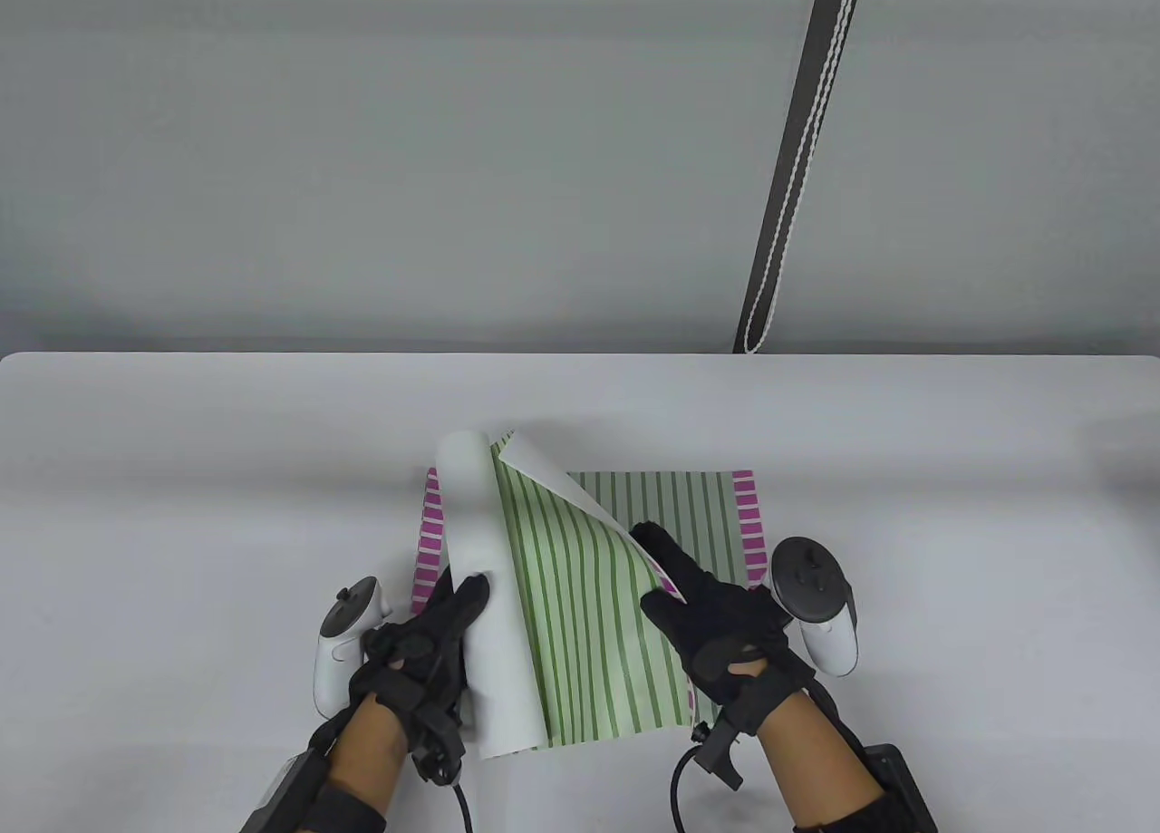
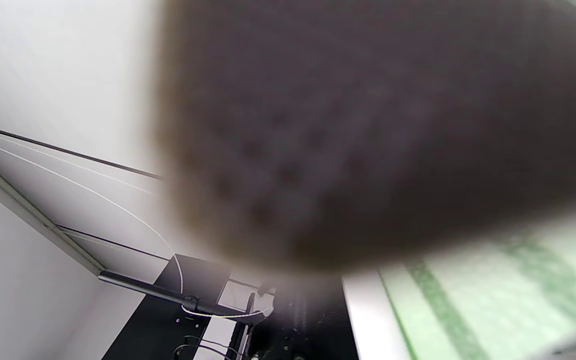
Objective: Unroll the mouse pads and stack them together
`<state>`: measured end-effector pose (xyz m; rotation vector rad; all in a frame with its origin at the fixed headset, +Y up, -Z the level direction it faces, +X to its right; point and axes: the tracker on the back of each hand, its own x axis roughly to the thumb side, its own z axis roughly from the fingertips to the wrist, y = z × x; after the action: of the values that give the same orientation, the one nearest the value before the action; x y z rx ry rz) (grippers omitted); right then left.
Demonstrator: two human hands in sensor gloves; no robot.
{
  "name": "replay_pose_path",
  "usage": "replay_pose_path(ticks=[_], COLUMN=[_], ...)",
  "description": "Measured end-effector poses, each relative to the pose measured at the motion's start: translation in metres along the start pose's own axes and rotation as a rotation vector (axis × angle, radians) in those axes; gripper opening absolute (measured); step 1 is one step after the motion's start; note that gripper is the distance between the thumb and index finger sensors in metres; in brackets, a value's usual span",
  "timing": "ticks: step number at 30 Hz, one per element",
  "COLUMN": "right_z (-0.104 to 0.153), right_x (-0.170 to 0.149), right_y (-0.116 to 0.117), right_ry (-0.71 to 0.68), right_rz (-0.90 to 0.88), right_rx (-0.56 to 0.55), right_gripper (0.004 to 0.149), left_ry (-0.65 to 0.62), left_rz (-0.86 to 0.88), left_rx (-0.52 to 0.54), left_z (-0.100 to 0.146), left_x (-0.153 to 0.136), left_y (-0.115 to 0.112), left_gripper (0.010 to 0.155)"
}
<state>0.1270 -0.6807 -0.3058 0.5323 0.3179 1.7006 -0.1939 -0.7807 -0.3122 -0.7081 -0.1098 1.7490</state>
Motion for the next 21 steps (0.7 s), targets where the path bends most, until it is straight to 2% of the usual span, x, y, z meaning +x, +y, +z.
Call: replay_pose_path(ticks=[6,11,16,17,21], right_z=[0.001,0.004,0.006,0.005,0.004], right_x=[-0.002,-0.004,-0.003,-0.001,0.004], right_y=[-0.005,-0.019,-0.023,-0.022,-0.016], right_ry=[0.017,0.016,0.008,0.003,-0.011], right_rz=[0.004,-0.033,-0.064,-0.057,-0.040], right_rx=[-0.011,-0.043,-0.038,-0.036,-0.021], right_gripper=[0.063,0.063,0.063,0.063,0.063], left_ry=[0.018,-0.015,-0.037,-0.032,-0.008], left_rz=[-0.004,0.023,0.050,0.053,0.035], left_rx=[0.041,0.097,0.054,0.043,0.014], left_z=[0.001,0.005,0.008,0.008,0.007], left_x=[0.000,0.003,0.004,0.003,0.000], left_y=[0.002,0.014,0.022,0.021,0.015], left_gripper=[0.108,0.095,0.086,0.087,0.109])
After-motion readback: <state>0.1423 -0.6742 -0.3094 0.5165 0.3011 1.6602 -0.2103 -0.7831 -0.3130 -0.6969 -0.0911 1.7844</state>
